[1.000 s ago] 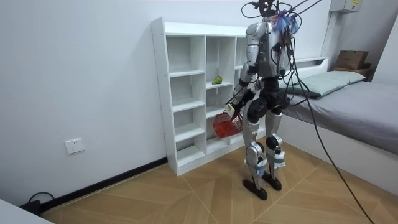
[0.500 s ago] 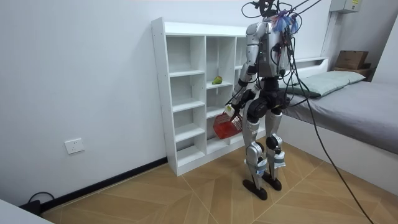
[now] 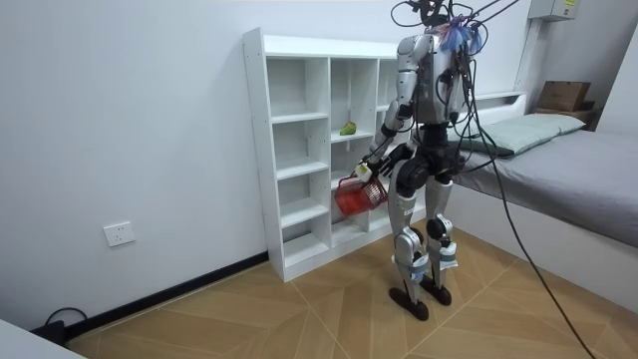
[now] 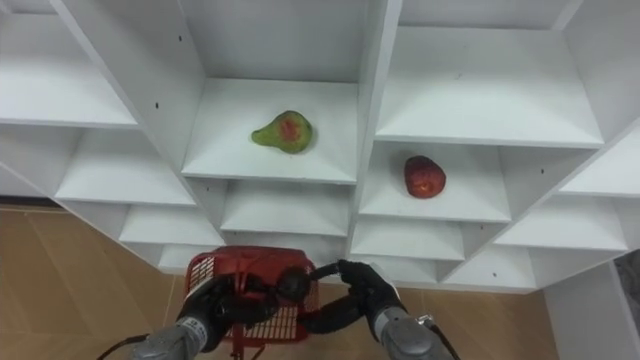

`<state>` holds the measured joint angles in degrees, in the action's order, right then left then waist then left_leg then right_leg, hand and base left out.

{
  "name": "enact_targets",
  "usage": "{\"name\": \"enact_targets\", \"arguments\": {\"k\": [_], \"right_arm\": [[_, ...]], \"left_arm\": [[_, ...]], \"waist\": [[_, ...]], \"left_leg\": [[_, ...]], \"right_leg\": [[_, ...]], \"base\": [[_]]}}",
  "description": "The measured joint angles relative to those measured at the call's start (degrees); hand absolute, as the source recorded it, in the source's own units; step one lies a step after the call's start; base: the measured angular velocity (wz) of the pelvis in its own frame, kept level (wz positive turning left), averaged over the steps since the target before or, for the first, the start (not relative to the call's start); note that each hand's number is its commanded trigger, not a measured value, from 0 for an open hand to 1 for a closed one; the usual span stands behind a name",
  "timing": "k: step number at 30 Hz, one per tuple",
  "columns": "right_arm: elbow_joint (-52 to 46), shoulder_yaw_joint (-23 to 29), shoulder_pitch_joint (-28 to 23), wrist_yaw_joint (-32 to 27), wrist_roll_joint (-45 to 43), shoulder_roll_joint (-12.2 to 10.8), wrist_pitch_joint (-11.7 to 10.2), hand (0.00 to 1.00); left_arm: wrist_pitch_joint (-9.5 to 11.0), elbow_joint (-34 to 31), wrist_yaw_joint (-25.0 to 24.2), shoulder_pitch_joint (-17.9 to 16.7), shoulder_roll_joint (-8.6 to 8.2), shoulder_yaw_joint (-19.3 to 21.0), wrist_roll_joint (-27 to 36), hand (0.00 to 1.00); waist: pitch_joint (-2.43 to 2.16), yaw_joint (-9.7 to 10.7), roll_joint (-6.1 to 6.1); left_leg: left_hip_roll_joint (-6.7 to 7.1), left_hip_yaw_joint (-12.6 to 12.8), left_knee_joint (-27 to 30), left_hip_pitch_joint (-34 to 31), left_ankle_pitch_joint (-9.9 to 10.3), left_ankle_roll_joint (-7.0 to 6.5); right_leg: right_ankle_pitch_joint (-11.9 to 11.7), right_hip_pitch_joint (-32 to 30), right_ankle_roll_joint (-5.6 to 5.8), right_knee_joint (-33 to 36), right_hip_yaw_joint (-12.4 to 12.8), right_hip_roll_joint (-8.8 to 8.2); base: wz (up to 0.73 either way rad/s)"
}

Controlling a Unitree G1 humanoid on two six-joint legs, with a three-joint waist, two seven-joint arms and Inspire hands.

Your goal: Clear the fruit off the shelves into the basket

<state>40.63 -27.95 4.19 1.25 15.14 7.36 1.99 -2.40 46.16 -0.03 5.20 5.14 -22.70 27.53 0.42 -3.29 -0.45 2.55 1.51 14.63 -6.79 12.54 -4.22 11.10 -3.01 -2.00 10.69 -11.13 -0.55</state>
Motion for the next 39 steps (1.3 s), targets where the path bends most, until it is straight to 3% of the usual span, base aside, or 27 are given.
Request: {"name": "enact_targets", "arguments": {"k": [5, 19, 36, 39], "right_arm": [[-0.01, -0.06, -0.44, 0.47, 0.0, -0.68, 0.02, 0.0], [-0.03, -0.02, -0.45, 0.77, -0.11, -0.48, 0.02, 0.0], [-1.06, 0.01, -0.87, 1.15, -10.4, -0.04, 0.08, 0.0], [-7.86, 0.09, -2.44, 0.54, -14.02, 0.68, 0.61, 0.0]], "left_arm": [[-0.07, 0.0, -0.51, -0.05, -0.76, -0.72, 0.0, 1.0], [-0.11, 0.0, -0.52, -0.25, -0.53, -0.67, 0.0, 1.0], [-0.12, 0.04, -0.09, -1.52, -0.09, -0.37, 2.21, 1.0], [0.13, -0.14, 1.17, -2.33, -0.03, -0.06, 2.23, 1.0]], "waist": [[0.0, 0.03, 0.1], [-0.03, 0.01, 0.45], [0.15, -0.07, 0.13], [0.21, 0.02, 0.02]], "left_leg": [[0.01, 0.01, 0.01, -0.02, 0.0, 0.0], [0.02, 0.0, 0.03, -0.03, 0.0, -0.01], [0.05, -0.35, -0.12, 1.76, 0.0, -0.01], [0.1, -0.4, -0.11, 1.86, 0.0, -0.01]], "right_leg": [[0.0, -0.02, 0.0, 0.03, -0.02, -0.01], [0.0, -0.03, 0.0, 0.04, -0.02, -0.02], [0.0, 1.8, 0.0, -0.06, -0.04, 0.01], [0.0, 1.91, 0.0, -0.04, -0.1, -0.01]], "base": [[0.0], [0.0], [0.0], [0.0]]}}
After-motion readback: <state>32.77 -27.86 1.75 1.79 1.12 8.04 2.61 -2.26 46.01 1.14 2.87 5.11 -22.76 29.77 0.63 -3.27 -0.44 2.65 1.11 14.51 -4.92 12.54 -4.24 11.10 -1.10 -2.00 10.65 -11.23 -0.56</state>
